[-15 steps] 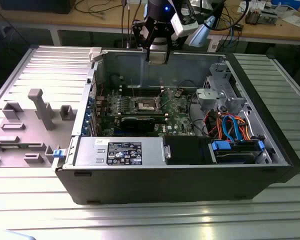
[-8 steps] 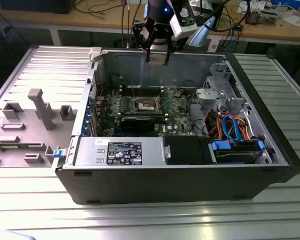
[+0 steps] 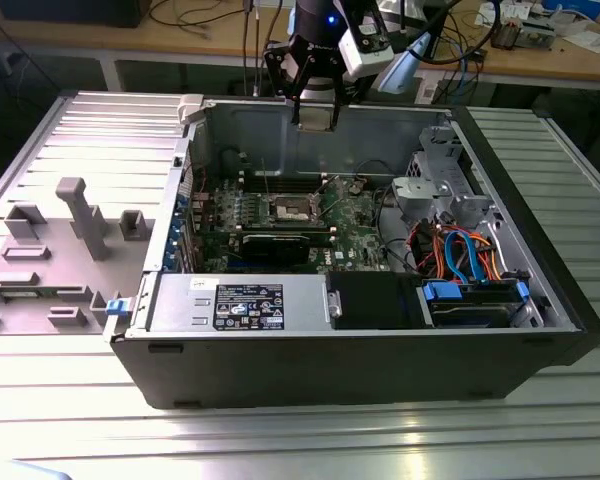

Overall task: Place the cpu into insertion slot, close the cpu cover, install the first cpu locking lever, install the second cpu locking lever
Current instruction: 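Place the cpu into insertion slot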

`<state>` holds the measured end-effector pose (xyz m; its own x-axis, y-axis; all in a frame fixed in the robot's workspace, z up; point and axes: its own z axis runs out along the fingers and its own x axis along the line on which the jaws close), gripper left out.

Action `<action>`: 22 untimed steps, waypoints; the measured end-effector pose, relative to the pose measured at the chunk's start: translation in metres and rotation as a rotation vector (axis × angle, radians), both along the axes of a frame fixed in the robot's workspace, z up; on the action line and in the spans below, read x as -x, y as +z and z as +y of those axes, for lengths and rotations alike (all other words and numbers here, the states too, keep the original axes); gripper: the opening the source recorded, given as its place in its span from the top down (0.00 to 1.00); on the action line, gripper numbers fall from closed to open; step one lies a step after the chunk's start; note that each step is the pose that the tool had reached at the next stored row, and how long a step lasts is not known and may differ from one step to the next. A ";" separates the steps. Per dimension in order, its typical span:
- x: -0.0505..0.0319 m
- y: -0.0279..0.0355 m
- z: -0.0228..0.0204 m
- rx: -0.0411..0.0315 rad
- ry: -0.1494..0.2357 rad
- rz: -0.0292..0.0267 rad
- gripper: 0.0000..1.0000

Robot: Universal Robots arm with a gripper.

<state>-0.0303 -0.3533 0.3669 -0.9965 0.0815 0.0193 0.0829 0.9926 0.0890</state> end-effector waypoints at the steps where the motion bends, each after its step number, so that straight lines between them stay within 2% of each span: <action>1: 0.0000 0.0000 0.0000 0.0000 0.000 -0.0001 0.46; 5: 0.0000 -0.0001 0.0000 0.0001 -0.003 -0.0001 0.46; 7: 0.0000 -0.0002 0.0000 0.0008 -0.017 0.0000 0.46; 15: 0.0000 -0.0007 0.0000 0.0014 -0.113 0.0001 0.46; 20: 0.0000 -0.0007 0.0000 0.0014 -0.114 0.0001 0.46; 22: 0.0000 -0.0011 0.0000 0.0031 -0.130 -0.0001 0.46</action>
<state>-0.0303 -0.3533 0.3658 -0.9774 0.2105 0.0188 0.2113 0.9736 0.0859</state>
